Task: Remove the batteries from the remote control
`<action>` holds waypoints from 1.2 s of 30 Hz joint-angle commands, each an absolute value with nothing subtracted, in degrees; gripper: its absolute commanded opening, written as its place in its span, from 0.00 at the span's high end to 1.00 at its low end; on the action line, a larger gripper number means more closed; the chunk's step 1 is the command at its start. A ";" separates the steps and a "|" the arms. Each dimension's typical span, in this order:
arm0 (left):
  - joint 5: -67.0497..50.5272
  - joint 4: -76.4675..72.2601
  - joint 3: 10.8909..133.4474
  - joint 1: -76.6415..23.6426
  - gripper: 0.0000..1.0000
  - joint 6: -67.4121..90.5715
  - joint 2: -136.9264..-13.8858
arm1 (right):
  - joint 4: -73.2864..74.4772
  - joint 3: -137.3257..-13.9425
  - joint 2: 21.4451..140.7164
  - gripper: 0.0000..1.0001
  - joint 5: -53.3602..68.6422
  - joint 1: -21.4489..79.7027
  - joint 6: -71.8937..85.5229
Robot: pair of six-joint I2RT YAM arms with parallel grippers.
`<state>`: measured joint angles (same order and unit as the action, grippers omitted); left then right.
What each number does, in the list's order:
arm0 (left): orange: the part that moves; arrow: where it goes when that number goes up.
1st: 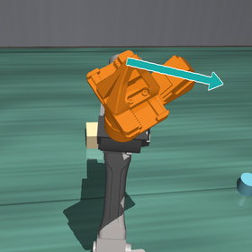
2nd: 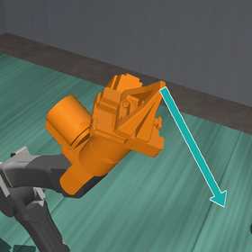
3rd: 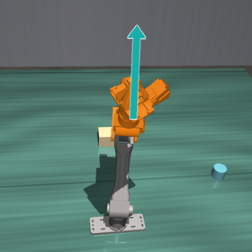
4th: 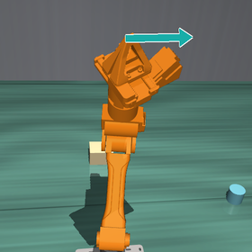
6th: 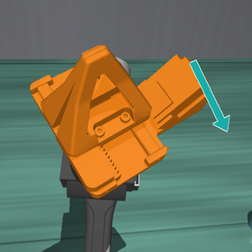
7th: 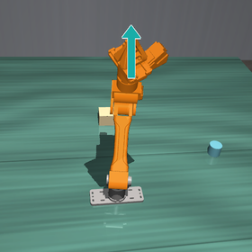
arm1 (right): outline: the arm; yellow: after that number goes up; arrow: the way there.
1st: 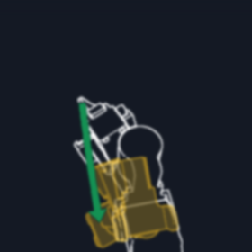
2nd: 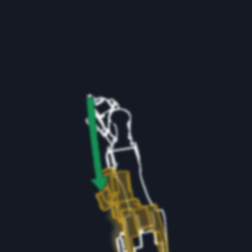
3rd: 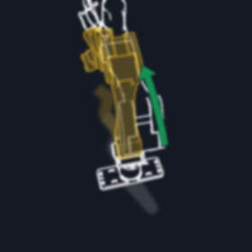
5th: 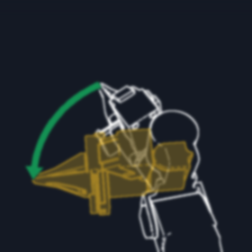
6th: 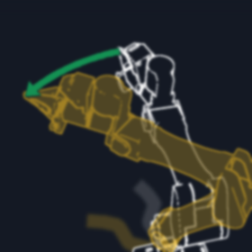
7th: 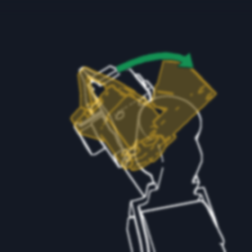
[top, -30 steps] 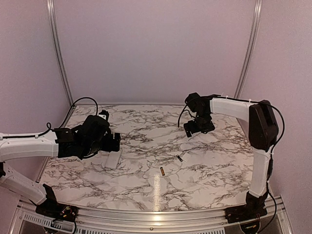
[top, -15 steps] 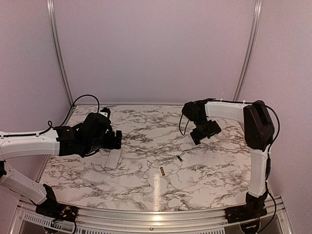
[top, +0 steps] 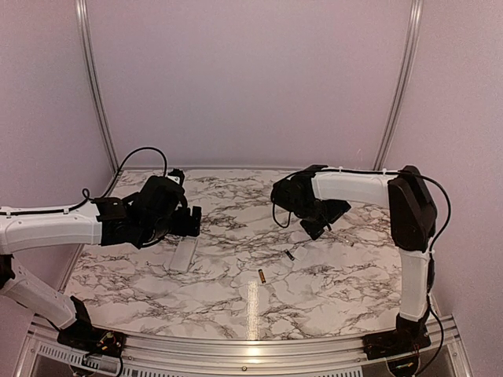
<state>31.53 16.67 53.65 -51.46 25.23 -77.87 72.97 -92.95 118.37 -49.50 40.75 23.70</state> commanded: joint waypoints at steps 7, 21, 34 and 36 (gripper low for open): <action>32.23 18.23 57.10 -51.30 0.01 23.85 -79.47 | 63.25 -92.27 109.51 0.01 -42.54 40.47 20.01; 40.96 24.74 66.99 -50.37 0.01 14.45 -77.40 | 48.35 -95.64 93.37 0.02 -27.41 36.84 14.27; 41.05 26.44 76.87 -39.38 0.01 8.49 -69.55 | 36.16 -92.02 75.60 0.02 -33.11 31.67 10.30; 40.17 26.21 76.25 -36.17 0.01 8.67 -67.39 | 34.65 -89.04 72.48 0.02 -34.22 31.47 10.56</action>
<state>40.58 24.38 75.79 -40.34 10.13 -70.98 39.40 -92.86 77.60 -30.35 31.92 11.64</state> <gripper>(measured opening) 0.991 0.985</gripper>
